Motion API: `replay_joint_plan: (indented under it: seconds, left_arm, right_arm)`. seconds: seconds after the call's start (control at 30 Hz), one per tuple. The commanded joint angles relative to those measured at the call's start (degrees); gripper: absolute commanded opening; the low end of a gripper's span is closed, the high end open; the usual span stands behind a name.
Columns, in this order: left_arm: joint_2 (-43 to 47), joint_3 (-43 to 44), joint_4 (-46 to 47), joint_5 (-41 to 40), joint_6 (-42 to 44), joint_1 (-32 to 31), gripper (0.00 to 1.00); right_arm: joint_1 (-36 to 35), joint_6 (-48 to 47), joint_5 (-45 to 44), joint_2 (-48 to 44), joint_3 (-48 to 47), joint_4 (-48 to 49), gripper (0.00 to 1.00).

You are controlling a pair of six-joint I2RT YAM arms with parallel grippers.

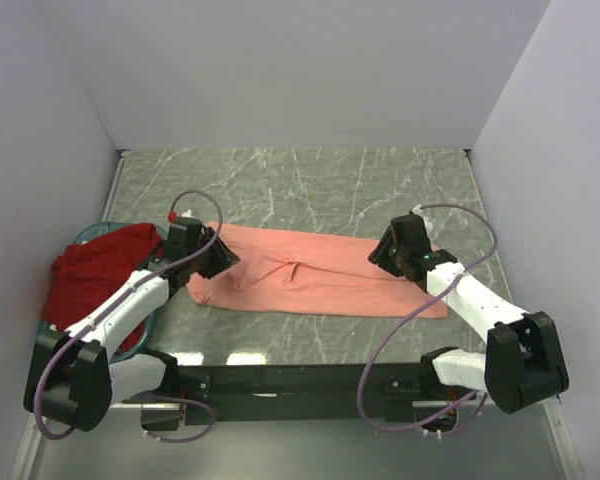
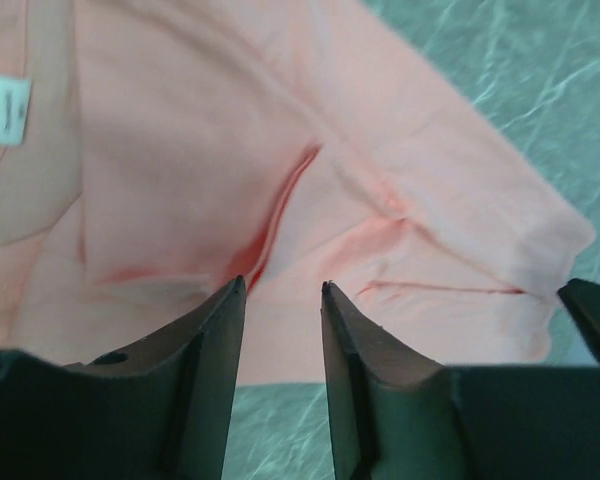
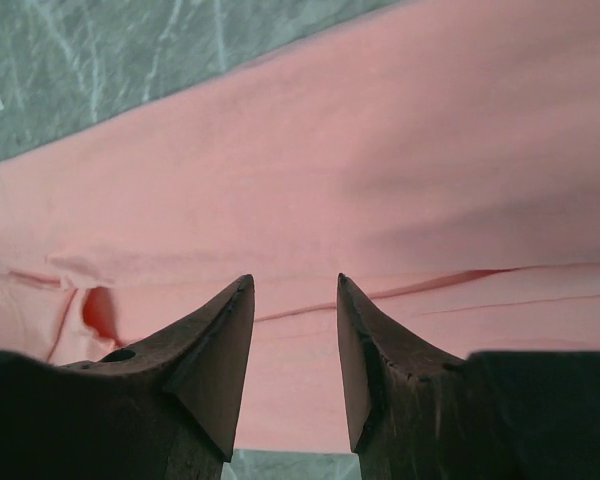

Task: Fold and stack the t-shirts
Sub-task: Fold the tshirt

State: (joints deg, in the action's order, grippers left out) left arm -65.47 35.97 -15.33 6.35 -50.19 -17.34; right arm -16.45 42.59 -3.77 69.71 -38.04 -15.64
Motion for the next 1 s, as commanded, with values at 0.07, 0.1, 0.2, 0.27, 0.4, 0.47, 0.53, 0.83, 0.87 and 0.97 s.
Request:
replay_joint_plan:
  seconds: [0.07,0.1,0.2,0.27,0.4,0.47,0.53,0.83,0.87,0.97]
  left_arm:
    - [-2.55,6.22,-0.4,-4.49,-0.51,-0.15,0.4]
    - [-3.95,6.57,-0.66,-6.07,-0.69,-0.15,0.38]
    - [-7.46,7.45,-1.71,-8.09,-1.66,-0.5,0.31]
    - [-8.27,5.88,-1.02,-8.63,-2.62,-1.11,0.29]
    - [-7.04,0.69,2.94,-6.88,-4.12,-1.73,0.27]
    - [-6.6,-1.24,3.9,-6.88,-4.56,-2.26,0.24]
    - [-4.85,-3.08,4.69,-6.09,-4.65,-2.69,0.19]
    - [0.26,-7.05,6.19,-3.89,-3.95,-3.93,0.11]
    - [0.34,-7.05,5.76,-3.71,-3.86,-4.01,0.11]
    - [1.92,-7.4,4.09,-3.71,-3.42,-4.1,0.08]
  right_arm:
    - [-3.76,1.09,-3.17,0.42,-4.05,0.43,0.45]
    - [-4.2,1.01,-3.26,0.6,-4.32,0.43,0.45]
    - [-4.91,0.83,-3.0,0.78,-4.67,0.43,0.45]
    - [-5.26,0.65,-2.65,0.51,-4.76,0.35,0.45]
    - [-6.14,0.13,-2.03,-1.15,-3.89,0.26,0.45]
    - [-6.58,-0.22,-2.12,-1.86,-3.71,0.0,0.44]
    - [-6.75,-0.84,-2.12,-2.91,-3.44,-0.53,0.44]
    - [-6.93,-2.16,-1.77,-4.41,-1.51,-0.18,0.44]
    - [-6.93,-2.16,-1.77,-4.41,-1.42,-0.09,0.44]
    - [-6.93,-2.07,-1.59,-4.67,-0.72,0.52,0.44]
